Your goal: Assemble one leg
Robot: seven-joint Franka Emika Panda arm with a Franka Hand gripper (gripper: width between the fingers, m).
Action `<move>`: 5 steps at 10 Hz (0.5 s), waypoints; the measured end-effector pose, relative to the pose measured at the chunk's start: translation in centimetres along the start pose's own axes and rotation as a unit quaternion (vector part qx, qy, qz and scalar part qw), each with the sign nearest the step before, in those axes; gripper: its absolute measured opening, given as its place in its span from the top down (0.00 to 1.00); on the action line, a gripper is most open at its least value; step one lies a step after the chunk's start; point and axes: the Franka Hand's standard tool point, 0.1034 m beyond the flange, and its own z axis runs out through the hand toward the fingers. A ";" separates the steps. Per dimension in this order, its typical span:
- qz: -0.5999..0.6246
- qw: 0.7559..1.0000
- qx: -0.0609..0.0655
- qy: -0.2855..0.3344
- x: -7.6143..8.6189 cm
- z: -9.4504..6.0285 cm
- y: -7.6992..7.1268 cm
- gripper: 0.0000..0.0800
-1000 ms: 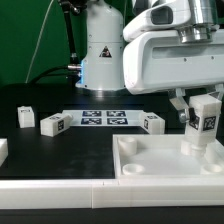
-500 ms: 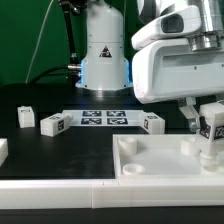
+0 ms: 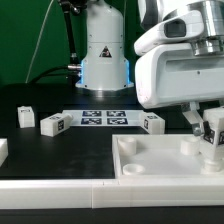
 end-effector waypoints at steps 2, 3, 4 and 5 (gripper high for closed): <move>0.000 1.000 0.000 0.001 -0.2 0.4 0.0 0.64; 0.000 1.000 -0.001 0.004 -0.2 0.4 0.0 0.64; 0.000 1.000 -0.002 0.005 -0.1 0.4 0.0 0.64; -0.001 1.000 -0.002 0.008 -0.1 0.4 -0.1 0.64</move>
Offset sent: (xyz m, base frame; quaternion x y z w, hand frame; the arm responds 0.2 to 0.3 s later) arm 0.0007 0.0018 -0.0111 -0.0063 -0.0056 -0.0075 0.9999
